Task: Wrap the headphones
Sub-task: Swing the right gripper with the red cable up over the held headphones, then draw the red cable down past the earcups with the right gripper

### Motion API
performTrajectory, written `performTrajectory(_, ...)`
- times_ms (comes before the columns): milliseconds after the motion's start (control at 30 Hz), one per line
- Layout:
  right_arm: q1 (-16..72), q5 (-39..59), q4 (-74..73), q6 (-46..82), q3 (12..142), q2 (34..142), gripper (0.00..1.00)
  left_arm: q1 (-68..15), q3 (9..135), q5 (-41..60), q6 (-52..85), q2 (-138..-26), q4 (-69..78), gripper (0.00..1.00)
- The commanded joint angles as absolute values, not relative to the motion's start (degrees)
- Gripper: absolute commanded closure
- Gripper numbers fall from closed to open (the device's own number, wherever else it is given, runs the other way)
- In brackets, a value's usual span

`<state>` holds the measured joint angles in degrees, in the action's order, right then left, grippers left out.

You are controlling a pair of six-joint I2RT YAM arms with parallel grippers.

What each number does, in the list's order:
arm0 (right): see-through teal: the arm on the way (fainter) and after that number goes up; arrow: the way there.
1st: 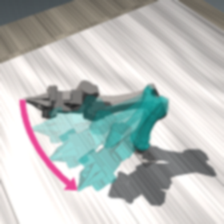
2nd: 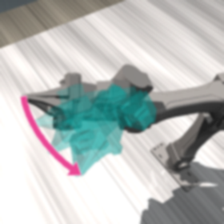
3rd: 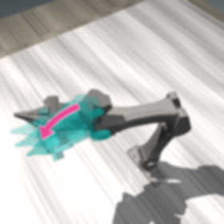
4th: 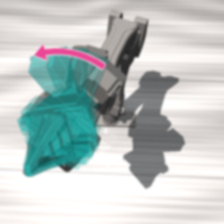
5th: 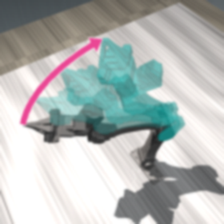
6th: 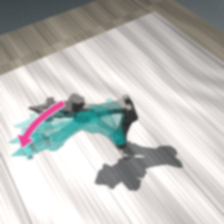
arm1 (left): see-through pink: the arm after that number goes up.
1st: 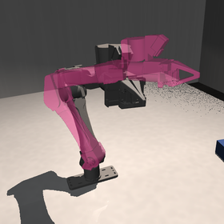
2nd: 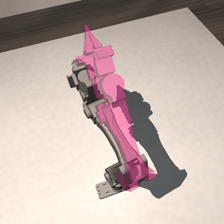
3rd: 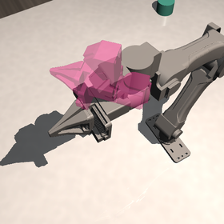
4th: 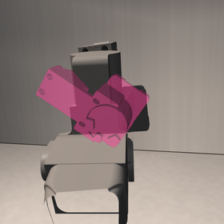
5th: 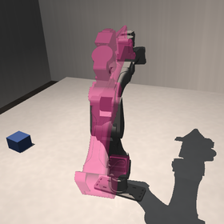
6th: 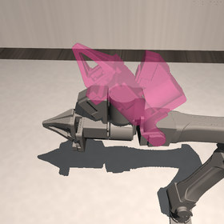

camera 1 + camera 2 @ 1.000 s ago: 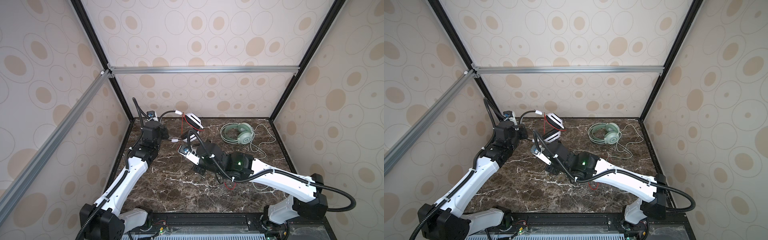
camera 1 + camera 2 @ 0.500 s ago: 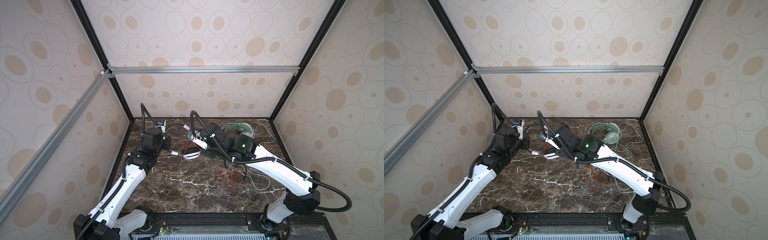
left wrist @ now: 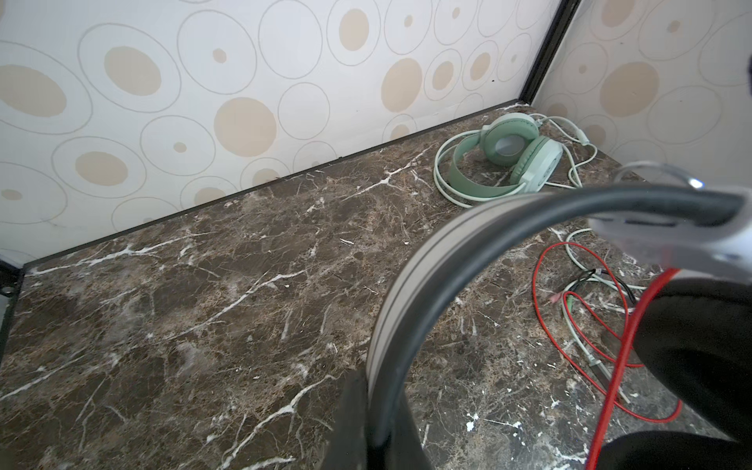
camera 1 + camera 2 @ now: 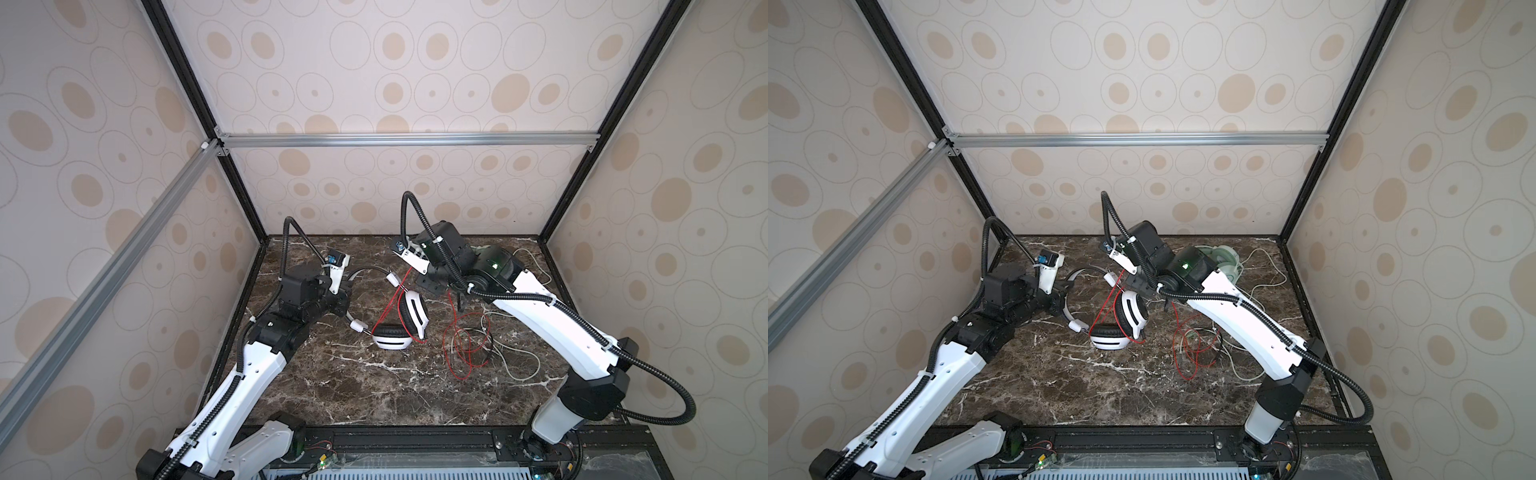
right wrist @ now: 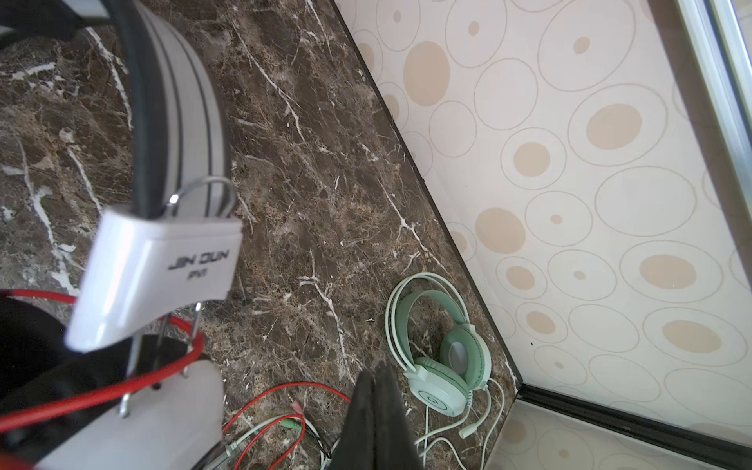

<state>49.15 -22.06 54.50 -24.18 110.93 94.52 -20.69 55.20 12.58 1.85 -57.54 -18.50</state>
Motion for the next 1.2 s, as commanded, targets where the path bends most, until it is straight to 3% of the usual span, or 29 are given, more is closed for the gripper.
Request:
performTrajectory(0,46.41,-15.30,51.91,-21.41,107.90,91.86,0.95,-20.90,55.51,15.56,2.89,-55.46,-14.61,1.00)
performTrajectory(433,36.01,4.49,36.63,-13.00,93.06,88.35,0.88,-20.92,56.76,20.71,8.89,-53.45,-9.23,1.00)
performTrajectory(867,29.84,26.44,9.84,-5.01,73.84,82.86,0.76,-20.90,61.92,25.27,12.84,-53.43,-6.87,1.00)
performTrajectory(1167,29.57,32.46,-11.27,4.38,61.71,82.06,0.73,-20.92,66.27,27.82,16.64,-54.39,-5.59,1.00)
